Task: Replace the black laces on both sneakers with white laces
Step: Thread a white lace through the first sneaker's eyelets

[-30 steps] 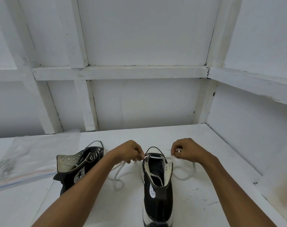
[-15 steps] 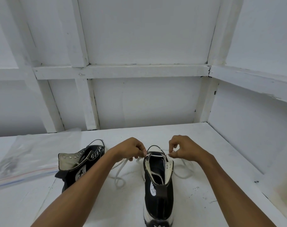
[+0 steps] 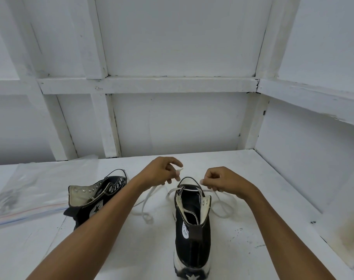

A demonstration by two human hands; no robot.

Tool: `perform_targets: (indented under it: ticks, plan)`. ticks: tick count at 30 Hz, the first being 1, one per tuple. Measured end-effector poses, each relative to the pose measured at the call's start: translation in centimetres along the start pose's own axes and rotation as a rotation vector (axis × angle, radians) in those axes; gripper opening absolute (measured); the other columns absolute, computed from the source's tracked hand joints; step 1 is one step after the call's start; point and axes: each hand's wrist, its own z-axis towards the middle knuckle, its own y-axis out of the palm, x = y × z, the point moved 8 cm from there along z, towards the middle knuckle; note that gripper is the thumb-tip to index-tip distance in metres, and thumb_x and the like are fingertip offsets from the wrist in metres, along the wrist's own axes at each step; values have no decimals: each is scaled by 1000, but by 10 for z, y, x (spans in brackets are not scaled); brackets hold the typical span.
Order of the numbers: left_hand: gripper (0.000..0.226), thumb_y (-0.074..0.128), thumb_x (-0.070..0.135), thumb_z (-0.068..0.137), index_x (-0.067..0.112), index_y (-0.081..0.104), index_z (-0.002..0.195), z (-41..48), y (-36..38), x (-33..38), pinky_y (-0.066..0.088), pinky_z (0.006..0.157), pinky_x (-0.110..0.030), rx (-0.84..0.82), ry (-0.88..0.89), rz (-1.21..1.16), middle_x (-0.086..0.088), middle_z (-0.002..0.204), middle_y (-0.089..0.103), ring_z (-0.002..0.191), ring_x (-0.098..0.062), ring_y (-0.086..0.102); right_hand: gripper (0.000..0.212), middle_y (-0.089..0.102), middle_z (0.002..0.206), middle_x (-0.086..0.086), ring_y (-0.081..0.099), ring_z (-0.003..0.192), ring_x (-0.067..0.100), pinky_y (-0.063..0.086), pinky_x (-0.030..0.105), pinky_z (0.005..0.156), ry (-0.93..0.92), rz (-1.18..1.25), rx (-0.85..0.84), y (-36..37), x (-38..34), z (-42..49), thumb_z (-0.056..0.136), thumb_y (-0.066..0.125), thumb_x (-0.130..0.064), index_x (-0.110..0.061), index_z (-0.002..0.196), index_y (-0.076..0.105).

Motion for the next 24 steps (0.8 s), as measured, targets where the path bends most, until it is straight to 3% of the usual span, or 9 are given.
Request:
perform_targets:
  ticks: [2, 3, 8, 12, 17, 24]
  plan:
    - [13, 64, 17, 94, 20, 63, 107, 0, 5, 8, 45, 57, -22, -41, 9, 13, 4, 85, 77, 65, -11, 60, 32, 65, 64, -3, 56, 57, 6, 43, 19, 55, 100, -64, -87, 11, 3, -2, 85, 73, -40, -11, 73, 67]
    - [10, 66, 18, 93, 16, 64, 103, 0, 8, 12, 44, 55, -21, -69, 9, 28, 4, 84, 77, 64, -10, 59, 32, 66, 66, 1, 57, 58, 9, 44, 20, 56, 148, -61, -127, 16, 5, -3, 85, 73, -38, -9, 74, 68]
    - [3, 70, 15, 88, 13, 72, 87, -2, 29, 34, 36, 50, -10, -204, 56, 167, 6, 69, 69, 54, 3, 52, 13, 71, 73, 14, 69, 66, 21, 55, 26, 63, 295, 194, -113, 16, 13, -9, 83, 74, -11, -1, 76, 72]
    - [8, 72, 22, 87, 15, 75, 86, -2, 43, 40, 39, 57, -15, -243, 71, 329, 15, 63, 61, 57, 1, 51, 11, 72, 74, 19, 72, 68, 27, 59, 31, 62, 414, 347, -53, 17, 20, -13, 80, 73, 2, 11, 86, 70]
    - [5, 74, 19, 83, 15, 77, 82, 0, 44, 32, 42, 62, -20, -235, 32, 322, 13, 63, 63, 62, -3, 52, 18, 72, 74, 21, 72, 62, 25, 56, 26, 53, 452, 491, -57, 20, 21, -17, 81, 71, 6, 17, 94, 67]
    - [6, 76, 18, 80, 22, 76, 75, 3, 48, 35, 42, 61, -19, -239, 34, 364, 15, 61, 63, 63, -3, 53, 20, 71, 73, 19, 72, 59, 22, 55, 24, 52, 450, 486, -58, 20, 20, -17, 82, 68, 9, 20, 99, 65]
